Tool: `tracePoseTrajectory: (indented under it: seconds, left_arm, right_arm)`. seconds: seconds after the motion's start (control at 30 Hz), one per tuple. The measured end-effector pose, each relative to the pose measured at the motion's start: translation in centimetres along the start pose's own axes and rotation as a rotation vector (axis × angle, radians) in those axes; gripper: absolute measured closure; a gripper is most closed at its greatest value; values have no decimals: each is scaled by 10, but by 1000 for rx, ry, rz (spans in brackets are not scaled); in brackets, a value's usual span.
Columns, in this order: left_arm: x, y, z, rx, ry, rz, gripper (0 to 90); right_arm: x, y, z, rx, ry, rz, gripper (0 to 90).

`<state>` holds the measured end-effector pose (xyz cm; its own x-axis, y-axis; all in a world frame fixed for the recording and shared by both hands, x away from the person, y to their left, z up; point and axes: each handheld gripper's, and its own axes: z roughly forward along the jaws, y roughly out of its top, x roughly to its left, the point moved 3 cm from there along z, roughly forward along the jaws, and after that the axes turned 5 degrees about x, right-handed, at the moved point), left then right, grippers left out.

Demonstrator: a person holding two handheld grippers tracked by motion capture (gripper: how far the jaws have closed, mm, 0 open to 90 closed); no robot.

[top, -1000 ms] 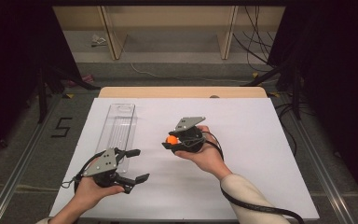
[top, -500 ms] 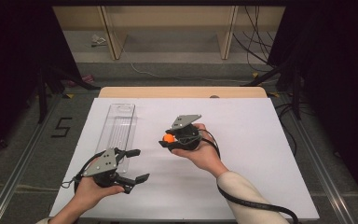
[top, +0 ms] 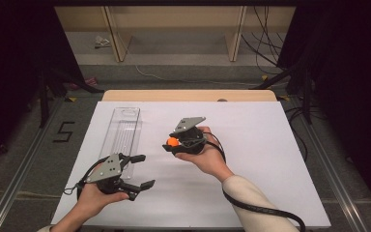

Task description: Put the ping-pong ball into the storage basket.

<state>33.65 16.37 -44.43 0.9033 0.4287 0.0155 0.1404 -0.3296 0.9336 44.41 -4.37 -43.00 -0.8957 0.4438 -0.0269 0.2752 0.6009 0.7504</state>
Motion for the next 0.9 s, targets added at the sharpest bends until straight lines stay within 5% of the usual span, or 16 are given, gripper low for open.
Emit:
tracePoseTrajectory:
  seconds: [0.9]
  left_arm:
    - [0, 0, 1, 6, -2, 1, 158]
  right_arm:
    - [-1, 14, 7, 9, 5, -7, 514]
